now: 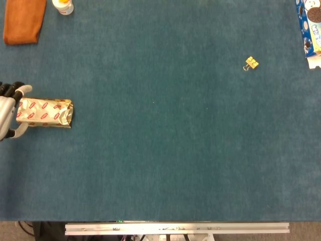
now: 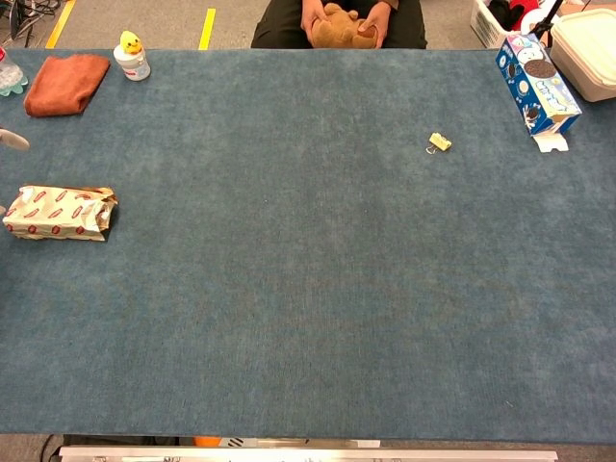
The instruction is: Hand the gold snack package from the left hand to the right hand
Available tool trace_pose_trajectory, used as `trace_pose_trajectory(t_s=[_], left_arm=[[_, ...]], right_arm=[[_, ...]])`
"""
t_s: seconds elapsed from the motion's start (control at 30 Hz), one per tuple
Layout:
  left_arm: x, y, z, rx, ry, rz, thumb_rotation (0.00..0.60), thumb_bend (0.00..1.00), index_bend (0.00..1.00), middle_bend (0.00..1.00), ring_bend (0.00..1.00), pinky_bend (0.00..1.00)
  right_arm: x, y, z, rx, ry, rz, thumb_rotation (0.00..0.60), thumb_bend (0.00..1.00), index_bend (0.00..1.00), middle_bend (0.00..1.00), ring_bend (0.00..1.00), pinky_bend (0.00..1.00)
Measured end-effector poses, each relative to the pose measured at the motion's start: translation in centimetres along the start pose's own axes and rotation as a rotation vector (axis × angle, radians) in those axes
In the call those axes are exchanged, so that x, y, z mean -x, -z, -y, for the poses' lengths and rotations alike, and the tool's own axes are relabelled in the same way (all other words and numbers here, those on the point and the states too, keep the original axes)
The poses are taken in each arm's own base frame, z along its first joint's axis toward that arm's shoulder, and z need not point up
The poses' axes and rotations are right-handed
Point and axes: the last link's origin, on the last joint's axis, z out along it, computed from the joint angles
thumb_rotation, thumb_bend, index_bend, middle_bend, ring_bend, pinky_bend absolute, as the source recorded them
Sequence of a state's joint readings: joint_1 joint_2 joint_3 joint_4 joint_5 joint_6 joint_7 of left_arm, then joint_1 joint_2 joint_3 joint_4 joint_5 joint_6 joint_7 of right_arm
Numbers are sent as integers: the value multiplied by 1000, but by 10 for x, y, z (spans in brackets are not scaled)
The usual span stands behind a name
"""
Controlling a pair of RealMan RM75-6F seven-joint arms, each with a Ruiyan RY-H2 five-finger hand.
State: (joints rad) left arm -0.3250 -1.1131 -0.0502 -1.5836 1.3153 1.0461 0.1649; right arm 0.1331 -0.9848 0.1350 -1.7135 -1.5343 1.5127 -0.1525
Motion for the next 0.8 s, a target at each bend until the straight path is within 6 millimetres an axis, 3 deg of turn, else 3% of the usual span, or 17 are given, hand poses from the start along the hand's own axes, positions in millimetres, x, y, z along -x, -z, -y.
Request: trace_pose_trajectory(t_s=[0.53,0.8], left_arm=[[46,-33,14,-83,-21,128,600,245,140,97,108,114],[51,-42,16,-101,-12,124,600,245,217,102,107,114]], right_arm=[[4,8,-3,0,-10,5,600,98,177,355,288,427],[5,11,-5,12,-10,6,600,98,177,355,288,427]])
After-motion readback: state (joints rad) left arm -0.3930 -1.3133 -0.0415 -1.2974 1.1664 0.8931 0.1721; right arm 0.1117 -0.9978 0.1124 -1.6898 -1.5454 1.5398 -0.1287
